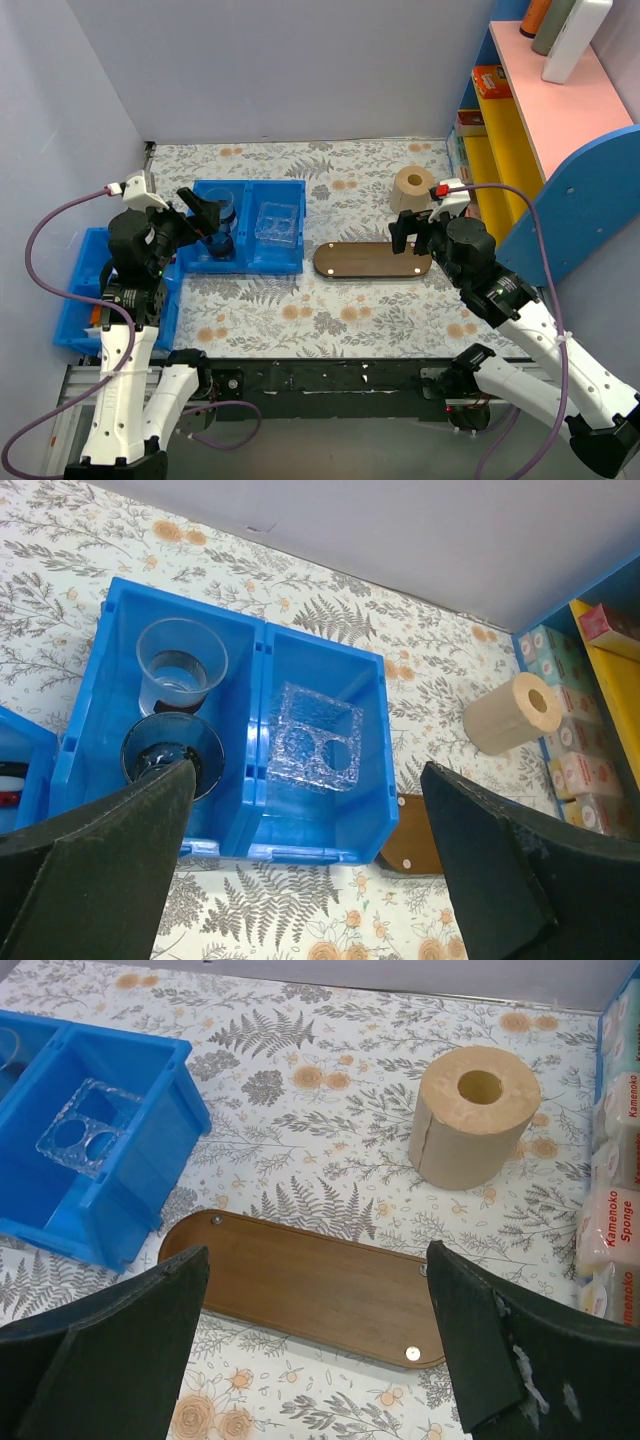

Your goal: Prepare toiletry sets of a toothbrush and toothpaste on the tray

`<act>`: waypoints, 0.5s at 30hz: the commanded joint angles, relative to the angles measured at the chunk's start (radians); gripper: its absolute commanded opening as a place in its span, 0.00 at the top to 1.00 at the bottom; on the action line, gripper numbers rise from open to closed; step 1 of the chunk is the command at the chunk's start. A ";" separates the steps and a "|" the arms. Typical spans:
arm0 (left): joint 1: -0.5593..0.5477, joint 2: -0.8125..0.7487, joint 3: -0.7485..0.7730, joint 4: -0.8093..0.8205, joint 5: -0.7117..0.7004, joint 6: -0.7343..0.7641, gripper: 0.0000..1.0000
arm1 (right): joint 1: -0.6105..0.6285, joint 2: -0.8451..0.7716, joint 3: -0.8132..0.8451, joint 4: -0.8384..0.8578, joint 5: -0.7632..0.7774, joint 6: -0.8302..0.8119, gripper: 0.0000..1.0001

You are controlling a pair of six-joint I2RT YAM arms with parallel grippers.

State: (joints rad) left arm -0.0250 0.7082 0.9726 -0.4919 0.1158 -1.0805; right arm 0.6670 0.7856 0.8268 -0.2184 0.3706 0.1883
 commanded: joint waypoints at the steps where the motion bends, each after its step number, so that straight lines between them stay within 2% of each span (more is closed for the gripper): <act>1: 0.004 0.005 0.035 -0.030 -0.021 0.019 0.02 | -0.001 0.003 0.043 -0.001 0.010 0.007 0.04; 9: 0.004 0.022 0.055 -0.042 -0.012 0.036 0.02 | -0.003 0.007 0.055 -0.007 0.013 -0.007 0.04; 15: 0.004 0.039 0.049 -0.039 0.067 0.086 0.02 | -0.001 0.014 0.061 -0.030 0.016 -0.007 0.06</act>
State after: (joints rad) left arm -0.0250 0.7361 0.9886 -0.5240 0.1291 -1.0462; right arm 0.6670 0.7982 0.8345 -0.2436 0.3717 0.1837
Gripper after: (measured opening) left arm 0.982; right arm 0.947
